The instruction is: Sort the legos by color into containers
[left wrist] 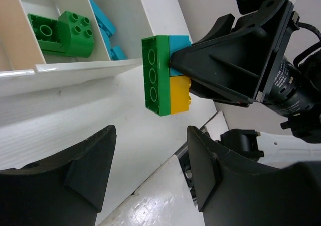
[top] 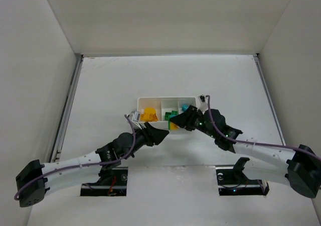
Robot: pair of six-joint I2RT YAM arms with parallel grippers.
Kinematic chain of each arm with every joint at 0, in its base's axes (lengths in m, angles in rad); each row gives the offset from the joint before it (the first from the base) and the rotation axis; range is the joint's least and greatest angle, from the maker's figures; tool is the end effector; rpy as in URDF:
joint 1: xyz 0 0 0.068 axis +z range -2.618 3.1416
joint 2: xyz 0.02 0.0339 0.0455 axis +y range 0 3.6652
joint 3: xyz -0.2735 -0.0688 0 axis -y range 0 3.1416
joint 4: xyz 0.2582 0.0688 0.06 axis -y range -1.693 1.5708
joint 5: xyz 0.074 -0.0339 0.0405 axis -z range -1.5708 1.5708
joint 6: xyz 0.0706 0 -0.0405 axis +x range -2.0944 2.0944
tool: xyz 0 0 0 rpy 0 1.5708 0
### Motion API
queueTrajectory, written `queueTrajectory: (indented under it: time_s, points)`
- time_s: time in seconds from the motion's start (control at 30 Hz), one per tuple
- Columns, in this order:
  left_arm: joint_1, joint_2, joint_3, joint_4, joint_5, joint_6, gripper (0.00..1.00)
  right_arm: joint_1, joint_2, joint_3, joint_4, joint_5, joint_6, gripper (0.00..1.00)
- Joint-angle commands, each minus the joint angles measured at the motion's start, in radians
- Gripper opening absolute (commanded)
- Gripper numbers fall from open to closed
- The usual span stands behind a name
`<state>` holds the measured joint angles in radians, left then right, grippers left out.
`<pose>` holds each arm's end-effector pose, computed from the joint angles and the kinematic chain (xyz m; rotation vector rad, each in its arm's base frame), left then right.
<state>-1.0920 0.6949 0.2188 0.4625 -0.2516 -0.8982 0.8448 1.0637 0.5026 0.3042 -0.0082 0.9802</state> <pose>0.1120 -0.1776 0.2217 -0.0478 1.7558 -1.3223 0.1838 0.2080 0.2292 0.1310 2.0264 1.2439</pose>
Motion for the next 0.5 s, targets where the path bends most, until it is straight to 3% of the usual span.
queueTrajectory:
  time_s: [0.0,0.47]
  points:
    - [-0.006,0.032,-0.019,0.198,-0.034,-0.044,0.55,0.001,-0.013,-0.019,0.203,-0.013,0.107,0.30]
    - [0.028,0.071,-0.062,0.402,-0.055,-0.116,0.55,0.003,0.002,-0.099,0.468,-0.064,0.296,0.30]
